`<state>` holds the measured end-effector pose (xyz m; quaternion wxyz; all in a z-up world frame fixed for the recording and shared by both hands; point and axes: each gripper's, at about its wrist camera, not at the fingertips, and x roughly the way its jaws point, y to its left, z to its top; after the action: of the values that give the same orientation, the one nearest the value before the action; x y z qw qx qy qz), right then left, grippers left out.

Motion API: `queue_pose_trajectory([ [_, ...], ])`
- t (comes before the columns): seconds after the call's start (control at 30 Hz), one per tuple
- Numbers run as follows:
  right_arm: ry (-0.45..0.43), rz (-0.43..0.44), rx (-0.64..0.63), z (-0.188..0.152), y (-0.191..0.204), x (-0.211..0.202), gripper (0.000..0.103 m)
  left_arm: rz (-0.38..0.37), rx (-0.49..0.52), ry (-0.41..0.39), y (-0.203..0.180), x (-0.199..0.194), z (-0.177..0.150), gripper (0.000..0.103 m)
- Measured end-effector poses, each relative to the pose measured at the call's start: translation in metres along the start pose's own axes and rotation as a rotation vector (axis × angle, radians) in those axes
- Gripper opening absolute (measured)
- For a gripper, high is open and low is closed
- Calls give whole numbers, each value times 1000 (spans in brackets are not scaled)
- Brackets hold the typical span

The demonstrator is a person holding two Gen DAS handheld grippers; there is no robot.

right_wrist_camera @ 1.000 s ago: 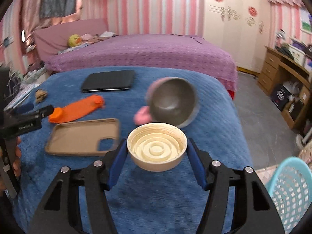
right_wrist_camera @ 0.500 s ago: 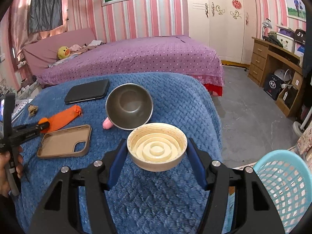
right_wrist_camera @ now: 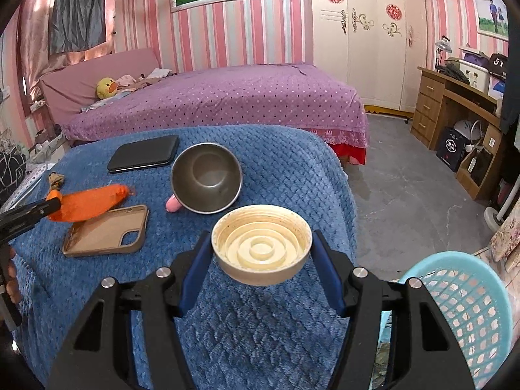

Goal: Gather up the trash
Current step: 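Lift the orange bag with the left tool while the right tool carries the bowl toward the basket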

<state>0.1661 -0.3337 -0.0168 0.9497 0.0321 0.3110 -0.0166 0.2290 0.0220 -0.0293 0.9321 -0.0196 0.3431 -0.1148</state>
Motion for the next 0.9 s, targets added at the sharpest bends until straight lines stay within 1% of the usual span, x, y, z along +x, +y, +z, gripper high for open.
queue_pose_trajectory([
  [0.07, -2, -2, -6, 0, -1, -3, 61, -18, 27, 11, -6, -5, -8, 40],
  [0.2, -7, -8, -10, -2, -6, -10, 61, -20, 111, 35, -23, -6, -22, 41],
  [0.27, -7, -12, -10, -3, -10, -13, 61, -10, 148, 58, -30, -1, -28, 48],
  [0.3, -7, -13, -11, -3, -11, -14, 61, 4, 162, 74, -33, 3, -31, 56],
  [0.33, -7, -15, -12, -3, -12, -15, 61, 22, 169, 80, -33, 4, -32, 59],
  [0.37, -7, -18, -14, -3, -14, -17, 61, 29, 166, 81, -32, 3, -32, 59],
  [0.47, -11, -30, -18, -5, -21, -22, 61, 17, 146, 66, -28, -4, -32, 59],
  [0.6, -9, -41, -3, -6, -31, -24, 61, 34, 165, 38, -32, -9, -33, 59],
  [0.67, -8, -42, 5, -5, -33, -24, 61, 26, 170, 35, -36, -8, -32, 59],
  [0.7, -9, -42, 7, -5, -34, -25, 61, 19, 168, 36, -37, -7, -31, 58],
  [0.77, -9, -43, 3, -6, -34, -25, 61, 11, 168, 46, -41, -1, -29, 54],
  [0.83, -7, -44, -3, -6, -32, -25, 61, 10, 172, 67, -45, 6, -28, 44],
  [0.9, -5, -45, -8, -6, -31, -24, 61, 7, 163, 85, -46, 14, -28, 38],
])
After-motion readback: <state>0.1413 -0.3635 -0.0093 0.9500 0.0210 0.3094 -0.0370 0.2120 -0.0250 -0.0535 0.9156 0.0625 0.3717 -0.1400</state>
